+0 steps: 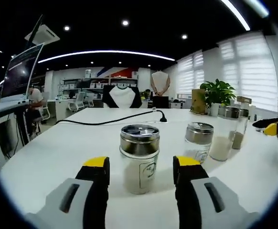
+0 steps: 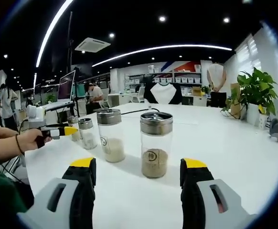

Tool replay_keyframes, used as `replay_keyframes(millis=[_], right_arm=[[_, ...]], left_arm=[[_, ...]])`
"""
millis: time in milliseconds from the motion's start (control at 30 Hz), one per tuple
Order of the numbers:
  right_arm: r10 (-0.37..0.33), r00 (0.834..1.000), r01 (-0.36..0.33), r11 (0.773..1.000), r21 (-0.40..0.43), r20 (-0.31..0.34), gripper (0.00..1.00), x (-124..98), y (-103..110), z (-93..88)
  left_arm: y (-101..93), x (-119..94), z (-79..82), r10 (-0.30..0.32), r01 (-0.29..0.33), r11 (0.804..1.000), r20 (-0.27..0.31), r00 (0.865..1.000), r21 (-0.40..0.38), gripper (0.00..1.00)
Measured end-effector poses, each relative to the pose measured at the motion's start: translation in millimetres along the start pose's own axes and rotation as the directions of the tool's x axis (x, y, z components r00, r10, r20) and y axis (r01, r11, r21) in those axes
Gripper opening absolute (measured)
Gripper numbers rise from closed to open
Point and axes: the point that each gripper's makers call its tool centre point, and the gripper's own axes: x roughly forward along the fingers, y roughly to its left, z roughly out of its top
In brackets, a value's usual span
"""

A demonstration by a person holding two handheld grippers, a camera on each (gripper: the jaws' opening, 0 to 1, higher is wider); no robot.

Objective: Rotate the seasoning bottle until the label or dispensing opening points toward the visible target arrow and the bottle remains upright within the marked orientation range

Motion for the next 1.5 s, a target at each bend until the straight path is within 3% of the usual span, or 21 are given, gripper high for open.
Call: replay_keyframes(millis=[100,167,300,533,633,1500], right_arm=[[0.002,1.0,-0.002,1.0,0.012,0.003,0.73,1.9,0.4,0.2],[0.003,1.0,-0.003,1.0,0.013,-0.002,0.73,2.8,0.7,-0.5],[0.007,1.0,-0.007,1.0,0.011,0.003,0.73,3.9,1.1,1.5],[0.005,1.0,-0.005,1.0,0.01,0.005,0.72,4.0,0.0,1.5],[0.007,1.0,-0.008,1.0,0.013,0.004,0.72,4.1,0.3,1.5],[0.004,1.0,-0.004,0.999,0.033,0.004,0.72,1.6,-2.2,-2.0]], left_arm=[[4.3,1.9,1.4,0.044,-0.044,0.998,0.013,0.999,-0.039,0.56],[0.2,5.2,1.3,0.033,-0.032,0.997,0.013,0.999,-0.064,0.56],[-2.3,9.1,3.7,0.056,-0.055,0.998,0.013,0.998,-0.02,0.53],[3.3,10.3,5.4,0.099,-0.099,0.994,0.004,0.995,-0.038,0.44],[6.6,10.4,2.9,0.112,-0.113,0.993,-0.007,0.994,-0.038,0.35],[0.3,5.8,3.1,0.036,-0.036,0.999,-0.001,0.999,0.014,0.34]])
